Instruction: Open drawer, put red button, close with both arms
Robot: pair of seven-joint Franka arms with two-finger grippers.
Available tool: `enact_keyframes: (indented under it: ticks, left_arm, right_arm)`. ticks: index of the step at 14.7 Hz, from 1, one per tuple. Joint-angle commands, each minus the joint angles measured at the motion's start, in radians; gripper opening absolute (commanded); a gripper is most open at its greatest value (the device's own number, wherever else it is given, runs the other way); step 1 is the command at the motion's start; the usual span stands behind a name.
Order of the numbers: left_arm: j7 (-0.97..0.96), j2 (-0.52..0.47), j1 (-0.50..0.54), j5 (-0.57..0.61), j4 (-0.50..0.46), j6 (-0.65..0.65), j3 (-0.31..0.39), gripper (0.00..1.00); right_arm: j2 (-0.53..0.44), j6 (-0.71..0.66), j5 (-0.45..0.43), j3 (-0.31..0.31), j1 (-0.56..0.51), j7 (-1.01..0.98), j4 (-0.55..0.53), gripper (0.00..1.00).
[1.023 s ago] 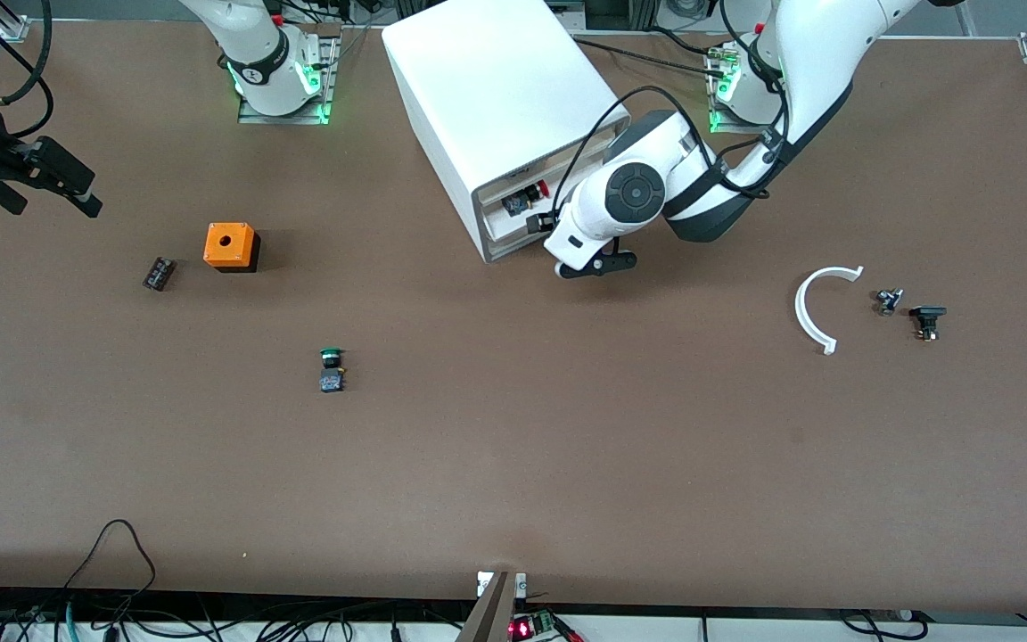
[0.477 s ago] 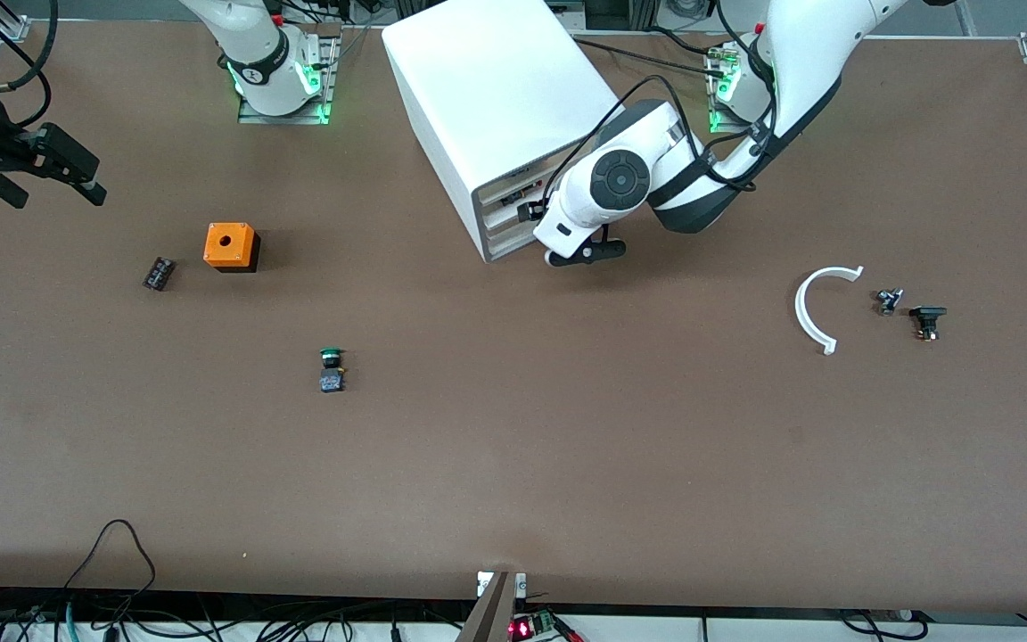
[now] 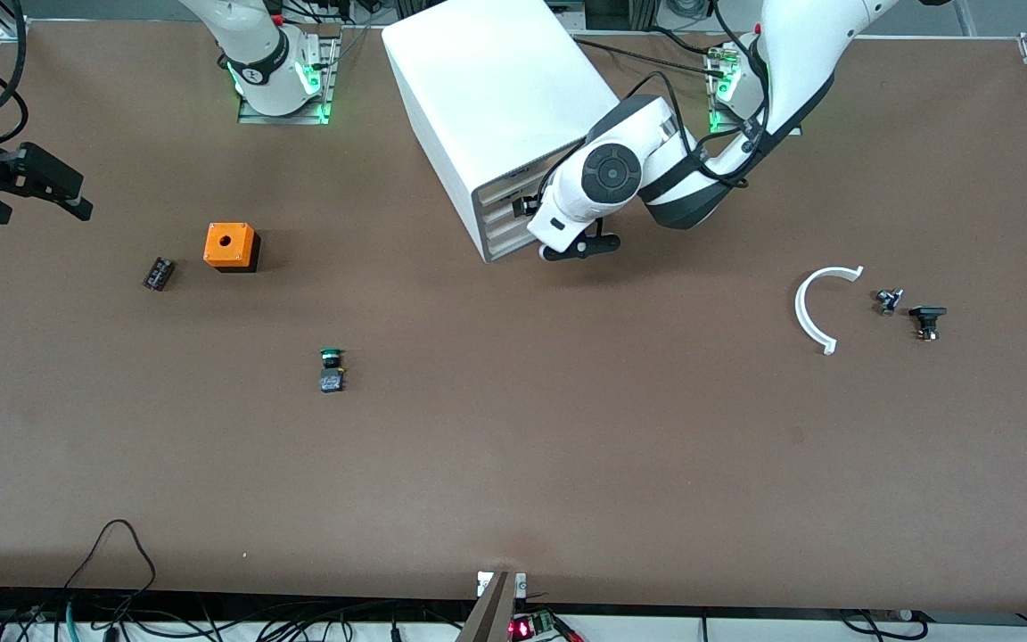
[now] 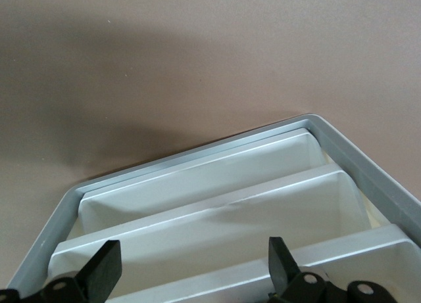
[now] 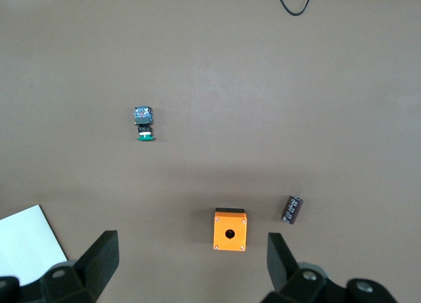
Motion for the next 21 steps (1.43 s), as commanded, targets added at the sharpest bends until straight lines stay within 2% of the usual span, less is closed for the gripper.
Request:
enact_keyframes:
  ticks: [1, 5, 7, 10, 12, 15, 17, 19, 21]
  left_arm:
    - [0.009, -0.035, 0.018, -0.030, -0.007, 0.004, -0.007, 0.99]
    - [0.091, -0.071, 0.105, -0.008, 0.033, -0.013, -0.002, 0.99]
    - [0.163, -0.078, 0.158, 0.071, 0.069, -0.050, -0.004, 0.99]
    - [0.265, -0.078, 0.195, 0.194, 0.160, -0.173, -0.001, 0.99]
    - [0.343, -0.079, 0.230, 0.267, 0.212, -0.237, -0.005, 0.99]
    - [0.513, -0.101, 0.273, 0.349, 0.293, -0.332, -0.007, 0.99]
    - [0.633, -0.108, 0.319, 0.355, 0.359, -0.378, -0.008, 0.99]
    - [0.766, -0.146, 0.325, 0.349, 0.413, -0.402, 0.027, 0.99]
    - [0.867, -0.226, 0.273, 0.308, 0.416, -0.402, 0.161, 0.99]
  right_arm:
    - [0.013, -0.023, -0.031, 0.003, 0.001, -0.008, 0.036, 1.00]
    - [0.022, -0.029, -0.094, 0.007, 0.025, 0.000, 0.030, 1.00]
    - [0.027, -0.031, -0.087, 0.005, 0.022, 0.003, 0.033, 1.00]
    - [0.036, -0.017, -0.079, 0.002, 0.019, 0.021, 0.030, 1.00]
    - [0.016, 0.038, -0.070, 0.003, 0.021, 0.070, -0.037, 1.00]
    - [-0.088, 0.193, -0.057, 0.005, 0.021, 0.092, -0.212, 1.00]
    - [-0.095, 0.195, -0.056, 0.005, 0.021, 0.074, -0.223, 1.00]
    - [-0.088, 0.170, -0.057, 0.000, 0.021, 0.075, -0.208, 1.00]
    - [-0.087, 0.162, -0.057, 0.000, 0.021, 0.090, -0.205, 1.00]
